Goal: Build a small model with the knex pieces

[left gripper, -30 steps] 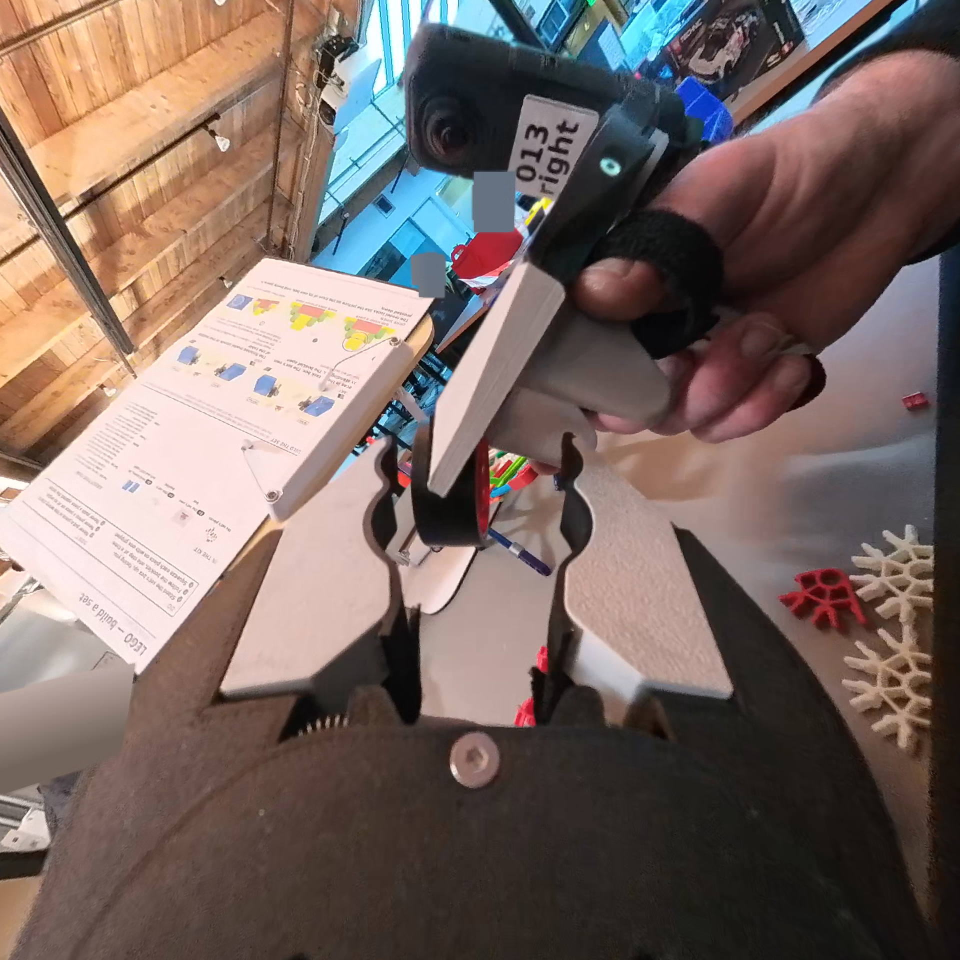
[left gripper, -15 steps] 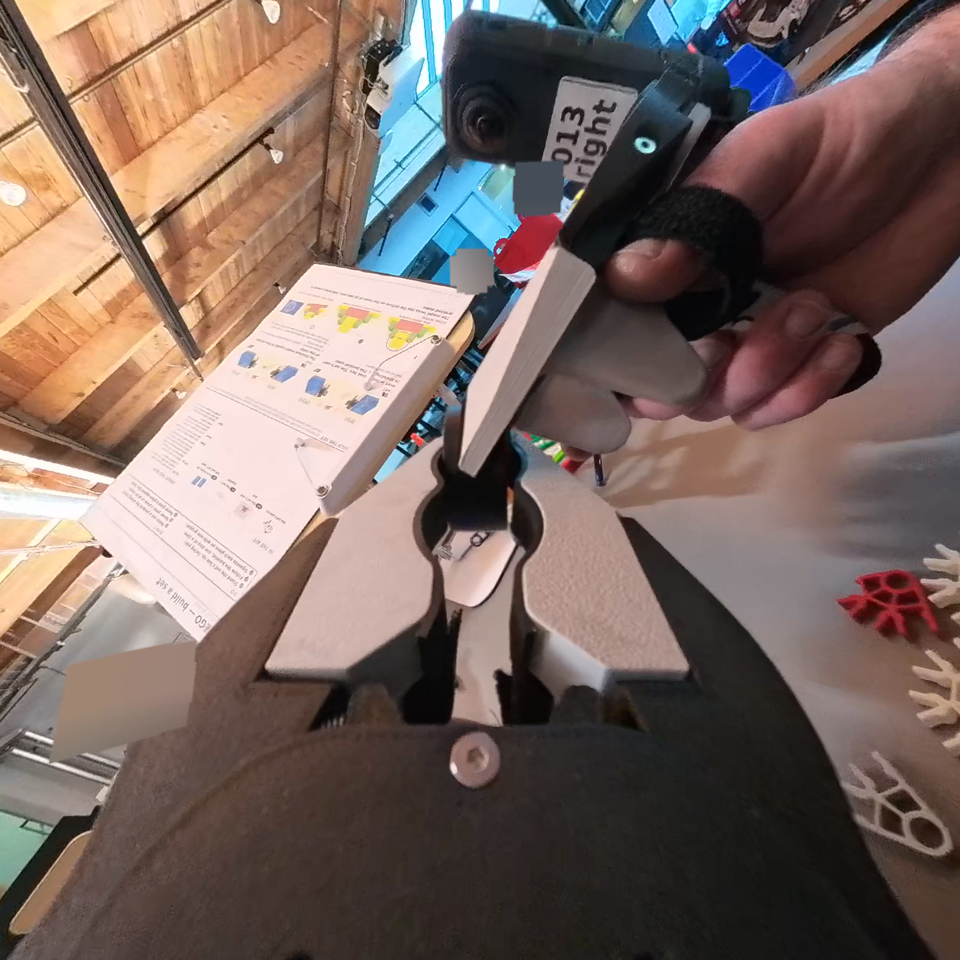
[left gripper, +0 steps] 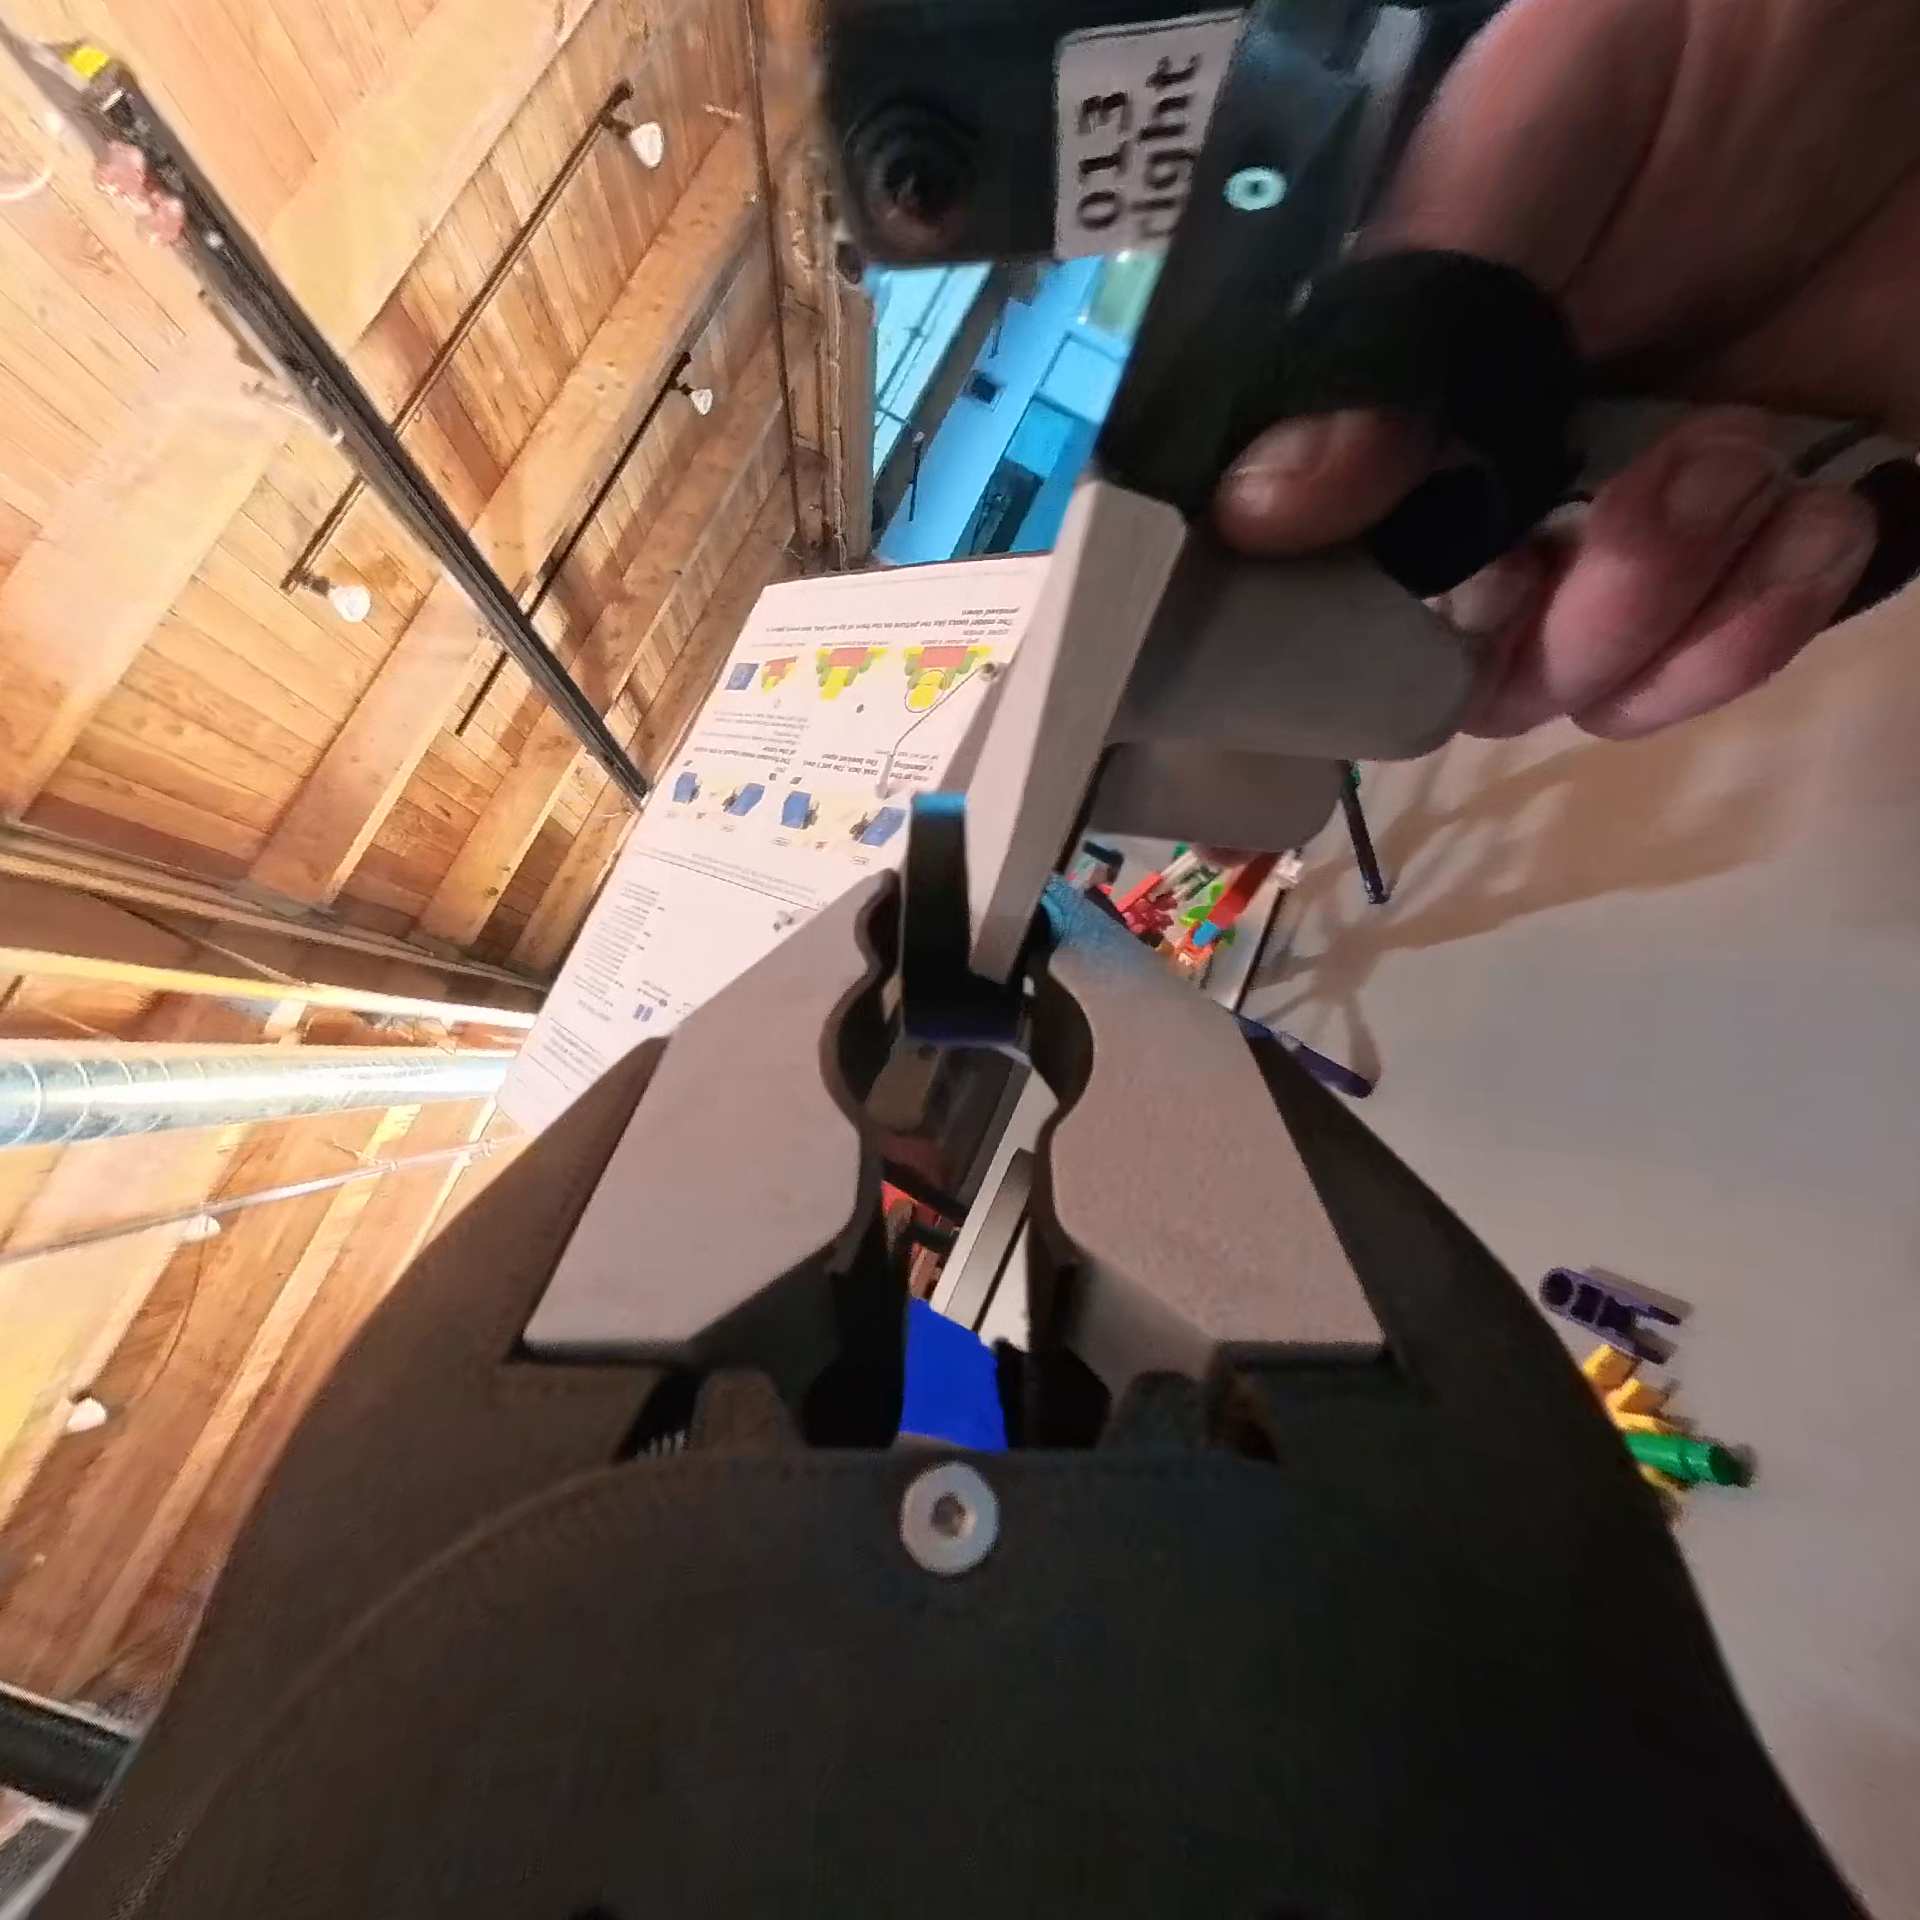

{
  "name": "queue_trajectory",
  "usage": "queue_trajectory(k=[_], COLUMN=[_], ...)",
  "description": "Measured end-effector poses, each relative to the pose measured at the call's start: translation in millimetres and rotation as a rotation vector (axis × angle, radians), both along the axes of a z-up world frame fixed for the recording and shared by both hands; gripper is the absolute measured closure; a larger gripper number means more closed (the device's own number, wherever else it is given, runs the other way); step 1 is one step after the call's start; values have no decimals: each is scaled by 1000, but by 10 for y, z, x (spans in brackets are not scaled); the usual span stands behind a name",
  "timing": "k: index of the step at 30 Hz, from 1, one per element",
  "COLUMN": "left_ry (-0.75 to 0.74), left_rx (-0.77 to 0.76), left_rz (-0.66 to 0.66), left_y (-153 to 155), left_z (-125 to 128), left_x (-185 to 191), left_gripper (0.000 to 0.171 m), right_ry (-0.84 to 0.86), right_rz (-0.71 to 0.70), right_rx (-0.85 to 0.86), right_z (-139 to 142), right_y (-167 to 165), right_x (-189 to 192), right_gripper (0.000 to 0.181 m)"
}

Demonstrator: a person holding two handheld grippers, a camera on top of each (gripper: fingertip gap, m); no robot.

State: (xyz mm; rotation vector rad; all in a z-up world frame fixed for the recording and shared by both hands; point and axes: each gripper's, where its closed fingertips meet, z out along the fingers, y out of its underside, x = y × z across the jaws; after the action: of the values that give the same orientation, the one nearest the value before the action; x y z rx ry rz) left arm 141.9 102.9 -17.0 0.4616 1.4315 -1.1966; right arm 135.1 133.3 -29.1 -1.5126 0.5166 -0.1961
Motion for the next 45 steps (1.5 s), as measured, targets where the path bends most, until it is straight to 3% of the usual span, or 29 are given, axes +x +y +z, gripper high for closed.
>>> queue_trajectory(k=[3,6,11,19,29,32,36,37,39,41,45], left_ry=[76,61,65,113,459,535,541,541,498,479,488], left_rx=[-61,-36,5,435,906,976,815,743,590,431,355], left_rz=[-1,-14,-65,-141,-333,-418,-390,-372,-344,-283,-282], left_y=[57,57,82,122,365,415,305,273,233,214,206], left_z=[86,51,55,-351,-753,-826,-683,-597,-426,-266,-271], left_x=[54,32,-22,-184,-754,-908,-779,-712,-588,-436,-401], left_gripper=[133,150,152,153,154,154,152,144,143,142,142], right_ry=[9,28,-37,-66,-110,-122,-58,-58,-29,-11,-10], right_rz=[-8,7,-2,88,336,388,310,287,263,212,191], right_rx=[35,59,-12,-290,-480,-519,-400,-369,-289,-203,-220], right_z=[61,78,122,-271,-691,-769,-585,-528,-411,-293,-321], right_y=[-72,-81,-88,-31,313,367,313,292,252,199,177], right_x=[39,35,-11,-163,-682,-805,-650,-608,-557,-457,-421], right_gripper=[138,138,134,135,137,138,139,138,156,157,157])
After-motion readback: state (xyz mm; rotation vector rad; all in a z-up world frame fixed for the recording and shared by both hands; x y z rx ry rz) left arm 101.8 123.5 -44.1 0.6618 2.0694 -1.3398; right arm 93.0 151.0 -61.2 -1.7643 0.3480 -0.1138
